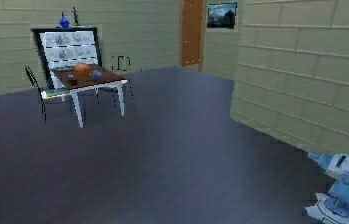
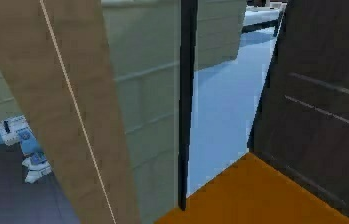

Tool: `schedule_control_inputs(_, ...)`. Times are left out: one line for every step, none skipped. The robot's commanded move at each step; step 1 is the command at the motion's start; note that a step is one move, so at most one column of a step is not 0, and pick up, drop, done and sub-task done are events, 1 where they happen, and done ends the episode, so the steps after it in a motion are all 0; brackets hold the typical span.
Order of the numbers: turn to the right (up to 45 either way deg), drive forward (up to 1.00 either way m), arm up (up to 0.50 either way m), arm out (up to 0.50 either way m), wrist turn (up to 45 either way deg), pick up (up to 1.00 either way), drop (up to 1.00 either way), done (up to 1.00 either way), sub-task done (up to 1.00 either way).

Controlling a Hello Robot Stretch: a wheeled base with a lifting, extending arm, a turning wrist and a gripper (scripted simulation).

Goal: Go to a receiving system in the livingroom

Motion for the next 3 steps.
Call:
schedule_control_inputs(0.0, 1.0, 0.0, 0.0, 0.0, 0.0, 0.0, 0.0, 0.0)
schedule_control_inputs(0.0, 1.0, 0.0, 0.0, 0.0, 0.0, 0.0, 0.0, 0.0)
schedule_control_inputs(0.0, 1.0, 0.0, 0.0, 0.0, 0.0, 0.0, 0.0, 0.0)
